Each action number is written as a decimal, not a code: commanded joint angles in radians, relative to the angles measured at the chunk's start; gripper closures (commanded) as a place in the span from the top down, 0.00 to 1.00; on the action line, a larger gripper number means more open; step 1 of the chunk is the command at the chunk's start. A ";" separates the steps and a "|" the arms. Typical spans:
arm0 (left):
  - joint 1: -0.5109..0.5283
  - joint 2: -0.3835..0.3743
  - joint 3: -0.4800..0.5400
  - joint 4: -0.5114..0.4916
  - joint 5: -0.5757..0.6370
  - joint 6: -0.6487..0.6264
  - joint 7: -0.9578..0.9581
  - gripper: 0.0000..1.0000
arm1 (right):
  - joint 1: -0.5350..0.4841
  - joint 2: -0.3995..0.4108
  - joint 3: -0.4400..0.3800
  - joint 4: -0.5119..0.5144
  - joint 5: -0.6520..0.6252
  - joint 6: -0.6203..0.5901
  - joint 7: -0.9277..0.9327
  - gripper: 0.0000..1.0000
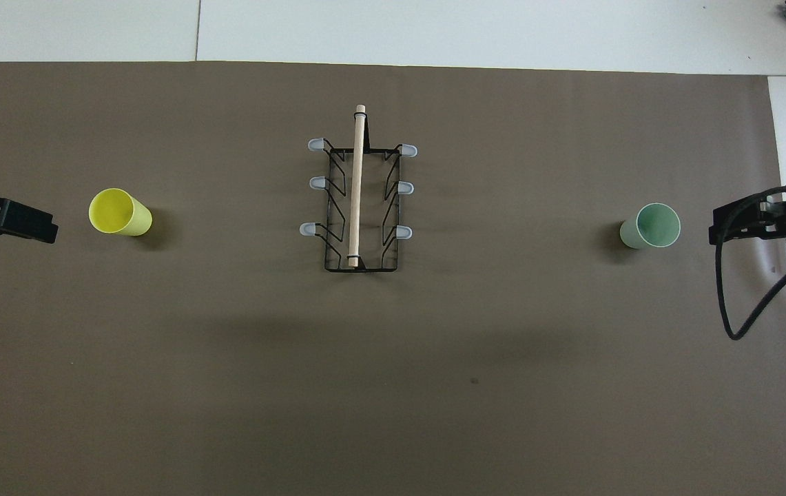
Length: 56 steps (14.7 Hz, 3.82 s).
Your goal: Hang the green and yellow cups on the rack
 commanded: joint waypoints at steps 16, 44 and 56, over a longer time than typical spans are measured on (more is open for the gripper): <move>-0.017 -0.016 0.007 -0.014 0.010 -0.014 -0.016 1.00 | 0.021 0.186 0.008 0.000 -0.119 0.134 -0.163 1.00; 0.011 0.395 0.393 -0.143 -0.672 0.415 0.173 1.00 | 0.269 0.289 0.024 -0.609 -1.137 0.559 -0.823 1.00; -0.001 0.353 0.455 -0.248 -0.700 0.424 -0.277 1.00 | 0.183 0.306 0.022 -0.614 -1.311 0.659 -0.865 1.00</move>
